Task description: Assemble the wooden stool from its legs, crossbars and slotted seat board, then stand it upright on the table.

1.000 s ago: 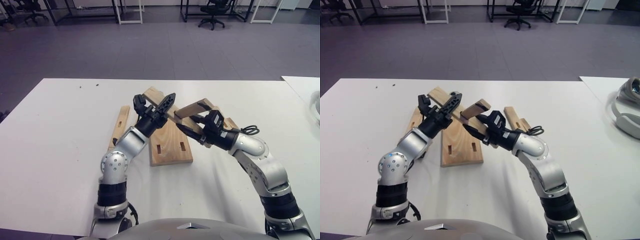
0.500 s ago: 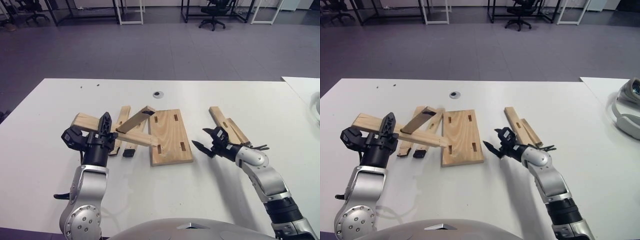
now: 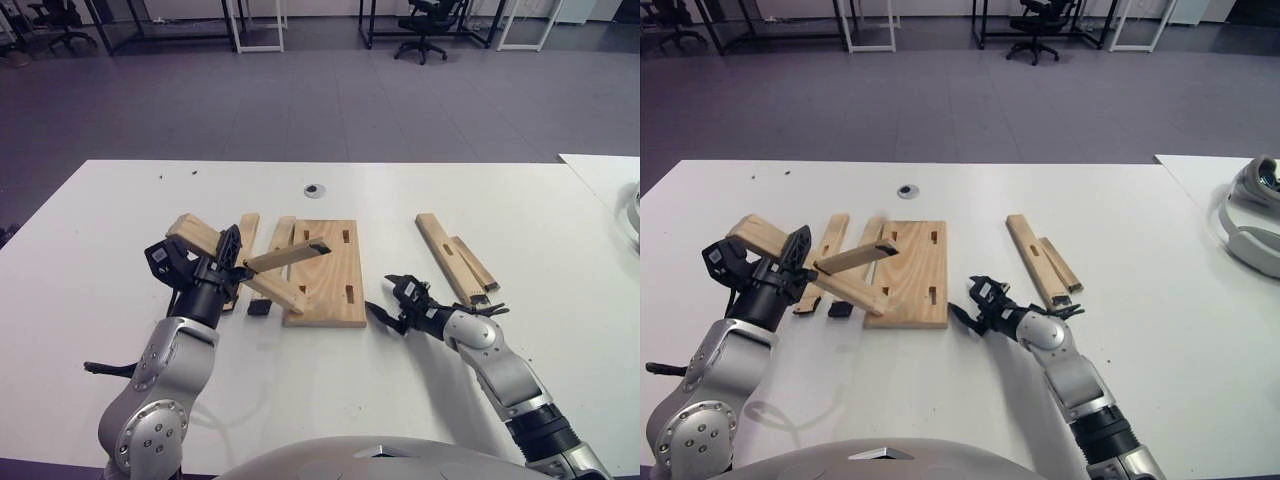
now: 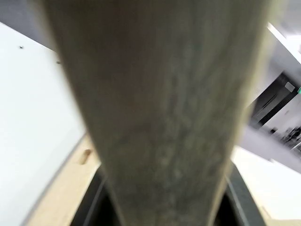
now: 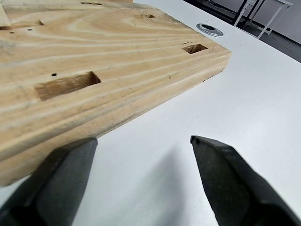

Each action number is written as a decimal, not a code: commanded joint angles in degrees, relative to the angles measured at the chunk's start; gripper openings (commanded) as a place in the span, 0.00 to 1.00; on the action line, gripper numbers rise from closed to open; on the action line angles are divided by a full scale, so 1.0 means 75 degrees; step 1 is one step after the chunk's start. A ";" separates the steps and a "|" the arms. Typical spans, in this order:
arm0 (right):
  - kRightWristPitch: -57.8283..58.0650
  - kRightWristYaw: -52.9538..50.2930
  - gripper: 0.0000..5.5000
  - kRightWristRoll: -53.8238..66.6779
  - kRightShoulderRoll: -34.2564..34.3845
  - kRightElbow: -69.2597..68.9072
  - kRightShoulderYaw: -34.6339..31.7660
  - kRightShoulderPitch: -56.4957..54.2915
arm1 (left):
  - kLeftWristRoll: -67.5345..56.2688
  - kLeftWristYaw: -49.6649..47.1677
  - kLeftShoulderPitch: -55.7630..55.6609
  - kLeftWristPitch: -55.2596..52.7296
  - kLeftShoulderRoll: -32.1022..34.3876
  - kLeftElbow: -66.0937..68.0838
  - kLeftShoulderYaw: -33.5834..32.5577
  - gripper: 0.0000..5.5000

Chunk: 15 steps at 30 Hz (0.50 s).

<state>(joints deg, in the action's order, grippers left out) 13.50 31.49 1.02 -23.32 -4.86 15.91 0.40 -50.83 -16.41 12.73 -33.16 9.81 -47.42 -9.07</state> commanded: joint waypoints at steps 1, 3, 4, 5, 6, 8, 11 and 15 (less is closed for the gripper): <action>0.0191 -0.0098 0.68 -0.0154 0.0029 0.0055 0.0015 0.0112 | 0.0593 0.0275 -0.0420 0.0094 0.0348 0.0143 -0.0019 0.18; 0.0179 -0.0120 0.68 -0.0192 0.0056 0.0073 0.0037 0.0112 | 0.0799 0.0317 -0.0649 0.0222 0.0131 0.0444 0.0112 0.18; 0.0171 -0.0129 0.68 -0.0202 0.0071 0.0070 0.0049 0.0113 | 0.0951 0.0333 -0.0692 0.0288 -0.0011 0.0566 0.0272 0.18; 0.0157 -0.0134 0.68 -0.0211 0.0093 0.0071 0.0068 0.0104 | 0.1058 0.0342 -0.0704 0.0347 -0.0154 0.0669 0.0409 0.18; 0.0117 -0.0112 0.68 -0.0207 0.0122 0.0078 0.0096 0.0088 | 0.1117 0.0348 -0.0684 0.0379 -0.0290 0.0733 0.0510 0.18; 0.0052 -0.0073 0.68 -0.0202 0.0213 0.0050 0.0165 0.0077 | 0.1098 0.0349 -0.0640 0.0288 -0.0364 0.0694 0.0585 0.18; 0.0045 -0.0138 0.68 -0.0227 0.0340 0.0055 0.0191 0.0049 | 0.1306 0.0486 -0.0552 0.0038 -0.0065 0.0682 0.0565 0.18; 0.0039 -0.0172 0.68 -0.0226 0.0378 -0.0041 0.0145 0.0079 | 0.2117 0.0677 -0.0424 0.0053 0.0355 0.0701 0.0689 0.18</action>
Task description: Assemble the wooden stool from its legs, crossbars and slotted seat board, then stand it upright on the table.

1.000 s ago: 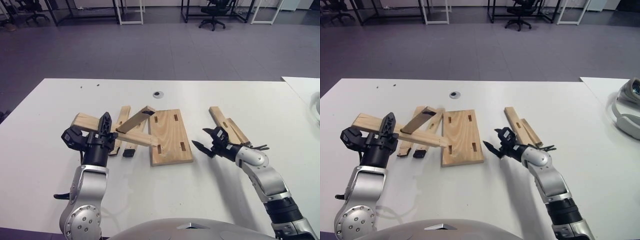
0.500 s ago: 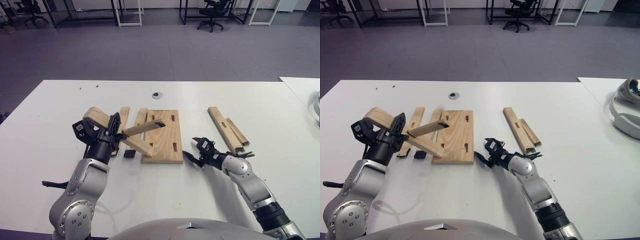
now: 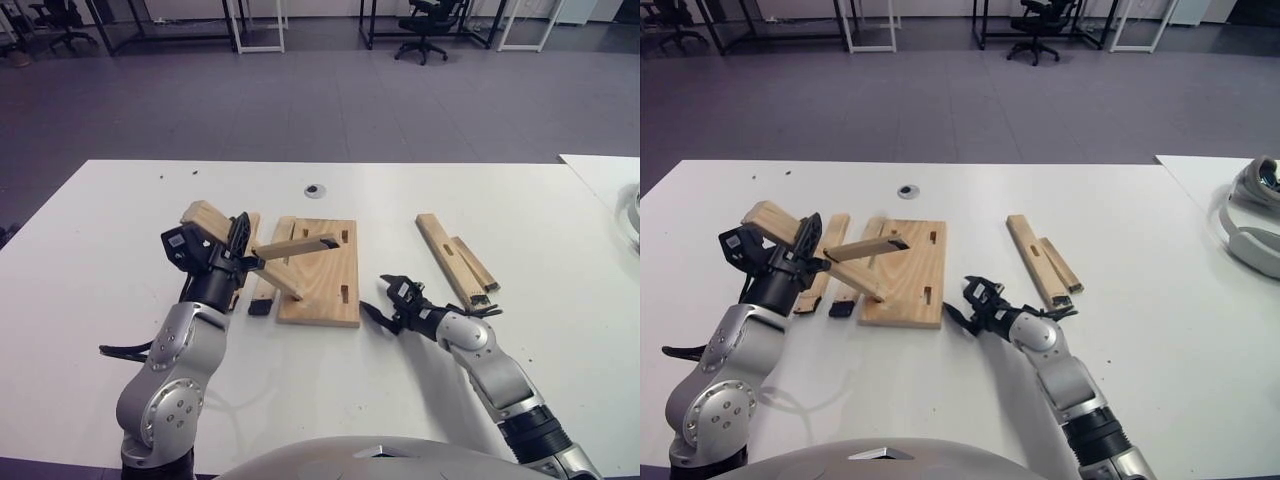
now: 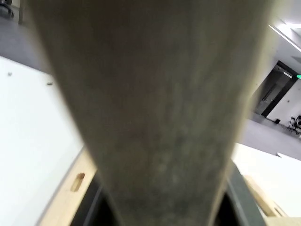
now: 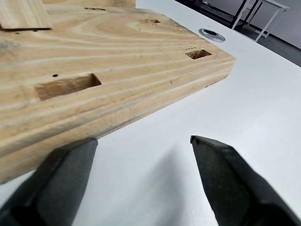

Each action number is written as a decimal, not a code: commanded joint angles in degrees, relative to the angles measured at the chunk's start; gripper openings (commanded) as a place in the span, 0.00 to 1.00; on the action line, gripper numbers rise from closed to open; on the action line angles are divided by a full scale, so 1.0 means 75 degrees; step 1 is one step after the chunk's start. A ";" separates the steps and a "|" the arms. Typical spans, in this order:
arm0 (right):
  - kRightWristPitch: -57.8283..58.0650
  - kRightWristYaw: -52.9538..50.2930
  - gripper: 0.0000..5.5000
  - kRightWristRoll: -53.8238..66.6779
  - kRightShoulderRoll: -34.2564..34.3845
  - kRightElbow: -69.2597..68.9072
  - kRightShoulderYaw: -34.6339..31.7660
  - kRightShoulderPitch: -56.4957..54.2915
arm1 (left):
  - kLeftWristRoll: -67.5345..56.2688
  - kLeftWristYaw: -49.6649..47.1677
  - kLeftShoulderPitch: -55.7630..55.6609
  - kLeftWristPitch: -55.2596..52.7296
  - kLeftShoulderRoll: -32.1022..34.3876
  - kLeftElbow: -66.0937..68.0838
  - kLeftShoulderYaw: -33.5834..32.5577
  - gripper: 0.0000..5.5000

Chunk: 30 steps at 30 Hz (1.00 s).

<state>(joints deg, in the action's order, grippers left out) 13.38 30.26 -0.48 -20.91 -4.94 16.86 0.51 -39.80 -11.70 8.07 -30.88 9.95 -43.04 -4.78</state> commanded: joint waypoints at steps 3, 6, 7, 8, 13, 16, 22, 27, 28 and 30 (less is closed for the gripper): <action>0.0047 -0.0027 0.68 -0.0032 0.0075 -0.0032 -0.0014 0.0042 | 0.0851 0.0031 0.0246 -0.0342 0.0365 -0.0002 0.0106 0.18; 0.0014 -0.0080 0.68 -0.0067 0.0106 -0.0015 -0.0029 -0.0017 | 0.0966 0.0137 0.0131 -0.0709 0.0411 -0.0023 0.0509 0.18; -0.0010 -0.0107 0.68 -0.0057 0.0134 -0.0033 -0.0053 -0.0031 | 0.1169 0.0254 0.0105 -0.0805 0.0533 0.0105 0.0767 0.18; -0.0039 -0.0145 0.68 -0.0040 0.0164 -0.0060 -0.0095 -0.0035 | 0.1450 0.0412 0.0075 -0.0840 0.0701 0.0305 0.1051 0.18; -0.0137 -0.0144 0.68 0.0025 0.0206 0.0003 -0.0243 -0.0171 | 0.2552 0.0896 -0.0309 -0.0449 0.0836 0.1698 0.1836 0.18; -0.0183 -0.0110 0.68 0.0027 0.0161 0.0040 -0.0303 -0.0202 | 0.2638 0.0849 -0.0474 -0.0125 0.0475 0.1646 0.1872 0.19; -0.0253 -0.0207 0.68 -0.0017 0.0211 0.0118 -0.0402 -0.0125 | 0.1717 0.1092 -0.1550 0.0077 -0.0295 0.0456 0.1294 0.26; -0.0309 -0.0550 0.68 0.0219 0.0234 0.0314 -0.1127 -0.0365 | -0.0339 0.1587 -0.1510 -0.0892 -0.0272 -0.0194 0.0841 0.41; -0.0325 -0.0583 0.68 0.0275 0.0194 0.0347 -0.1306 -0.0428 | -0.0862 0.1550 -0.1590 -0.1036 -0.0266 -0.0331 0.0649 0.45; -0.0361 -0.0629 0.68 0.0406 0.0031 0.0378 -0.1788 -0.0574 | -0.2044 0.1268 -0.2219 -0.1280 -0.0183 -0.0517 0.0288 0.51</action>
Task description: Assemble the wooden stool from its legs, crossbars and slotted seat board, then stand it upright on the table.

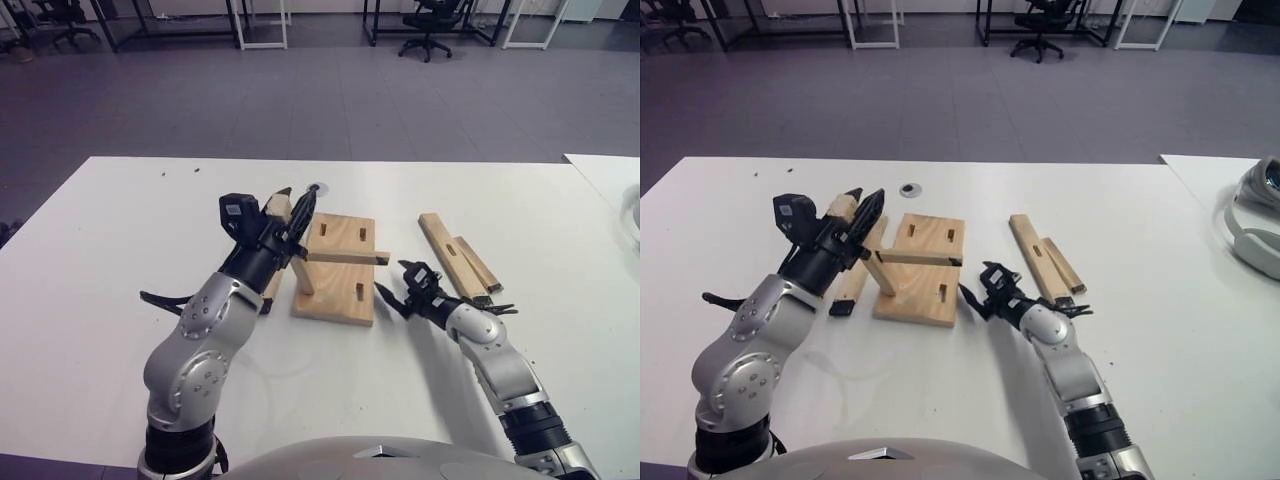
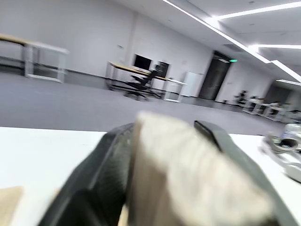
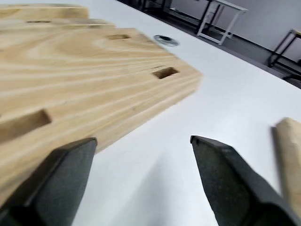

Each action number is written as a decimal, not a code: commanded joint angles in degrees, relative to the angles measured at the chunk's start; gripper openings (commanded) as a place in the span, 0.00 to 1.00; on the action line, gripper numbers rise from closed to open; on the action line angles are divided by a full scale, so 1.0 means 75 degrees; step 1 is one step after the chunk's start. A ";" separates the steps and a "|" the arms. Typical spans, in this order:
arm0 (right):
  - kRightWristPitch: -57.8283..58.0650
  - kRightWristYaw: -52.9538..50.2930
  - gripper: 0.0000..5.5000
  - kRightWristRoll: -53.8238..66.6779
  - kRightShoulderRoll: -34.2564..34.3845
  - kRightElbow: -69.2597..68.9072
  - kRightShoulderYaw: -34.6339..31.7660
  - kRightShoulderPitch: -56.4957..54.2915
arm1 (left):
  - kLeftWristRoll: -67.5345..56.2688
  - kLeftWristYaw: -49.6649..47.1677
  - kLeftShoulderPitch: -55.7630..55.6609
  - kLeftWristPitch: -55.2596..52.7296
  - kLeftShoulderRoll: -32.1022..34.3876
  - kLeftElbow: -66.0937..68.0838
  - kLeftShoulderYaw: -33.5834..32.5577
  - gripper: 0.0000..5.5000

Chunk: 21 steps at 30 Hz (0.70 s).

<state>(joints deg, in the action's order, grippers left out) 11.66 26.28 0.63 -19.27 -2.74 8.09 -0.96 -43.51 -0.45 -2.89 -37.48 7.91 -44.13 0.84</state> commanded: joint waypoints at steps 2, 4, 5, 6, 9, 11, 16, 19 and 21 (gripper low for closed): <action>-0.0171 -0.0120 0.68 0.0375 -0.0409 0.0129 -0.1050 -0.0583 | -0.2473 -0.0463 -0.1731 -0.0388 0.0298 -0.0493 -0.0754 0.60; -0.0153 -0.0141 0.68 0.0493 -0.0563 0.0088 -0.1422 -0.0721 | -0.3005 -0.0847 -0.2998 -0.0112 0.0656 -0.0343 -0.1325 0.66; -0.0168 -0.0135 0.68 0.0568 -0.0592 0.0096 -0.1556 -0.0778 | -0.3133 -0.1067 -0.3496 0.0064 0.0820 -0.0149 -0.1662 0.66; -0.0195 -0.0146 0.68 0.0671 -0.0604 0.0113 -0.1717 -0.0813 | -0.2926 -0.1126 -0.3804 0.0143 0.1087 0.0132 -0.1930 0.66; -0.0288 -0.0272 0.68 0.0895 -0.0549 0.0359 -0.2092 -0.0958 | -0.0854 -0.0556 -0.2851 0.0095 0.2184 0.1385 -0.1383 0.66; -0.0348 -0.0312 0.68 0.0920 -0.0509 0.0523 -0.2108 -0.1035 | 0.0965 0.0068 -0.1916 0.0407 0.3040 0.2164 -0.0056 0.66; -0.0475 -0.0346 0.68 0.0855 -0.0334 0.0770 -0.1916 -0.0978 | 0.2278 0.0930 -0.0679 0.0804 0.2761 0.3827 0.0943 0.66; -0.0511 -0.0337 0.68 0.0795 -0.0200 0.0915 -0.1736 -0.1017 | 0.2828 0.0973 -0.0422 0.0745 0.2446 0.4584 0.1200 0.66; -0.0525 -0.0326 0.68 0.0783 -0.0144 0.0943 -0.1643 -0.0996 | 0.2930 0.1103 -0.0291 0.0544 0.2229 0.4710 0.1329 0.66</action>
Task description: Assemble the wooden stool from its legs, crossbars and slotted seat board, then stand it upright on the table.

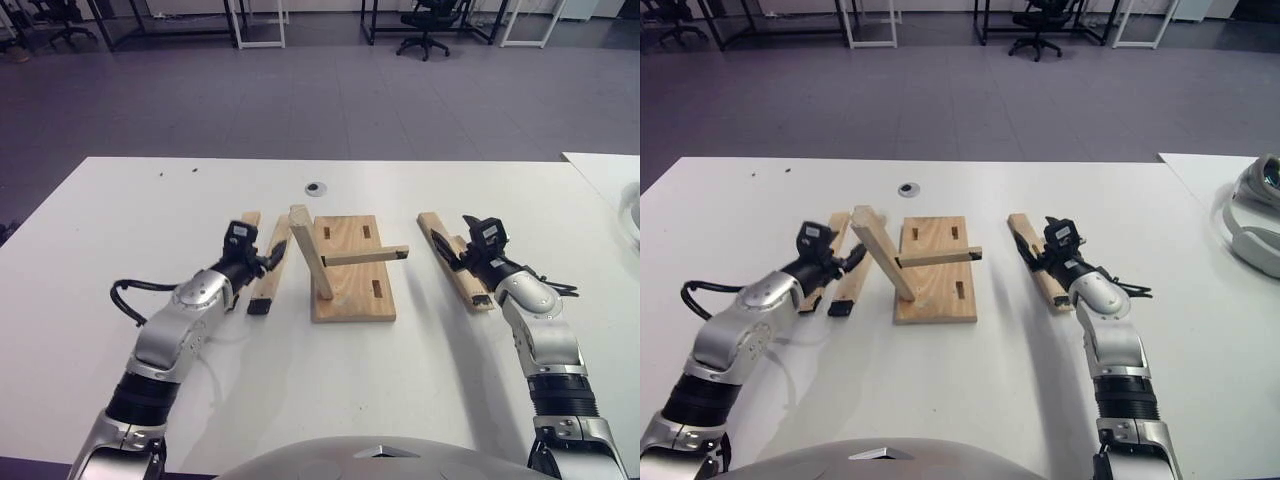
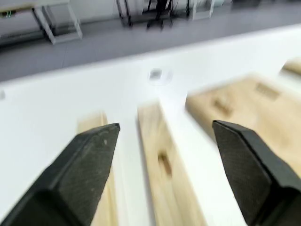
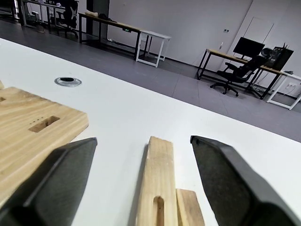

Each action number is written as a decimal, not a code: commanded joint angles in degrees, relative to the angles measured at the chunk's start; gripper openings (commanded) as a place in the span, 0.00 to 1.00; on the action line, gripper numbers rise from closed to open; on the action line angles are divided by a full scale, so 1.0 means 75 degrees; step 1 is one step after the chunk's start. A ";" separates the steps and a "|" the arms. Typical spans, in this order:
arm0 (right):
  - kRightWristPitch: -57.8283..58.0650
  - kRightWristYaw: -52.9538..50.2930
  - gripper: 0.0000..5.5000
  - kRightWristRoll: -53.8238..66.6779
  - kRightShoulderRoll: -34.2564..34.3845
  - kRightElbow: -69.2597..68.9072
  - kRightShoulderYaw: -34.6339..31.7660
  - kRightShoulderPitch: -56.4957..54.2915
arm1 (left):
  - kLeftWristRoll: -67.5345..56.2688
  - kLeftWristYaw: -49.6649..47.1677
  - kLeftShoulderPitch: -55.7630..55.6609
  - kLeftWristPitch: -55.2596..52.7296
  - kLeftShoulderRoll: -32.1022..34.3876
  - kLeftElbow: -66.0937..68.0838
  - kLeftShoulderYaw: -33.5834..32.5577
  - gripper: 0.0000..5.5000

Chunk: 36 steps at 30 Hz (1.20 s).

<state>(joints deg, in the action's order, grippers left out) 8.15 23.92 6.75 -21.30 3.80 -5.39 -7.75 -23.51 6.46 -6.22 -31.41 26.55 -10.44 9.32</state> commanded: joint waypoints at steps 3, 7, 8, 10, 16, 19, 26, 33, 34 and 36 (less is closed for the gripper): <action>-0.0059 -0.0010 0.68 -0.0061 0.0172 0.0077 0.0245 -0.0044 | 0.0538 0.0279 0.0349 -0.0486 -0.0430 0.0450 0.0297 0.66; -0.0031 -0.0007 0.68 -0.0096 0.0211 0.0073 0.0311 -0.0057 | 0.1131 0.0219 0.0446 -0.0544 -0.0383 0.0565 0.0289 0.54; -0.0027 -0.0010 0.68 -0.0101 0.0222 0.0067 0.0328 -0.0056 | 0.1378 0.0203 0.0448 -0.0483 -0.0323 0.0615 0.0359 0.50; -0.0026 -0.0023 0.68 -0.0101 0.0237 0.0037 0.0351 -0.0027 | 0.1772 0.0200 0.0478 -0.0396 -0.0248 0.0649 0.0451 0.46; -0.0031 -0.0048 0.68 -0.0096 0.0257 -0.0003 0.0369 0.0036 | 0.2000 0.0231 0.0617 -0.0313 -0.0656 0.0563 0.0219 0.54; -0.0040 -0.0053 0.68 -0.0104 0.0271 0.0042 0.0393 -0.0012 | 0.2122 0.0298 0.0667 -0.0275 -0.0728 0.0733 0.0111 0.63; -0.0052 -0.0070 0.68 -0.0098 0.0245 0.0094 0.0446 -0.0088 | 0.2235 0.0729 0.0730 -0.0041 -0.0828 0.0567 0.0174 0.51; 0.0303 0.0079 0.68 0.0545 0.0414 -0.0038 0.0161 -0.0344 | 0.2535 0.0915 0.0592 0.0615 -0.0850 0.0645 0.0064 0.38; 0.0526 0.0160 0.68 0.0943 0.0468 -0.0071 -0.0054 -0.0526 | 0.2405 0.0966 0.0482 0.0826 -0.0940 0.0514 -0.0058 0.38; 0.1217 0.0466 0.68 0.2125 0.0434 -0.0073 -0.0693 -0.1249 | 0.1793 0.1258 -0.0076 0.1231 -0.1205 -0.0054 -0.0462 0.38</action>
<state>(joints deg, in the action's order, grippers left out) 13.22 25.78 16.58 -17.49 3.76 -6.80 -11.77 -6.81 14.04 -2.56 -25.00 19.06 -7.08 8.31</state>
